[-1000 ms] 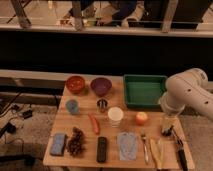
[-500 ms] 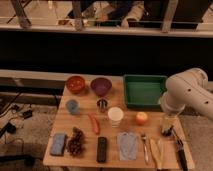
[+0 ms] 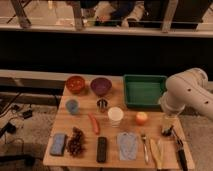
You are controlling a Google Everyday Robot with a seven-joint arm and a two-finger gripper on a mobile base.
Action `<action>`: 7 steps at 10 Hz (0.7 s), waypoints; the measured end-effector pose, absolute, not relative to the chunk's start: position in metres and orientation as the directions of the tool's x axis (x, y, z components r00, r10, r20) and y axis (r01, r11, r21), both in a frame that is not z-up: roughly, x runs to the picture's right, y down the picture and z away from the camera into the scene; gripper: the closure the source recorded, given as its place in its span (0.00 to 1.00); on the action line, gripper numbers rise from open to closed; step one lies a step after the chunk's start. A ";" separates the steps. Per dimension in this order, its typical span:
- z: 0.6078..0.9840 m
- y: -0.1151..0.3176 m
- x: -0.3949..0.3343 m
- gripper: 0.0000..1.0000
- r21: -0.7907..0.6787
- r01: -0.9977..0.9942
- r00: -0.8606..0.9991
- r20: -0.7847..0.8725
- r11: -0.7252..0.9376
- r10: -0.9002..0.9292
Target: Place towel in purple bowl
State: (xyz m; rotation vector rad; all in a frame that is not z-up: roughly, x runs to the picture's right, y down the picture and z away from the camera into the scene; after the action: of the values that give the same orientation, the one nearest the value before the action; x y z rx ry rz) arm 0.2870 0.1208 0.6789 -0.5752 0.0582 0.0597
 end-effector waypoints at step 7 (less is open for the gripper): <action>0.679 0.121 0.287 0.20 -0.542 -0.073 0.997 -0.071 0.837 0.040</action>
State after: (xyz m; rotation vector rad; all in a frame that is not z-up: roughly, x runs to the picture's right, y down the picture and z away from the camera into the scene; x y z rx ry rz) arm 0.2868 0.1212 0.6793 -0.5760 0.0576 0.0599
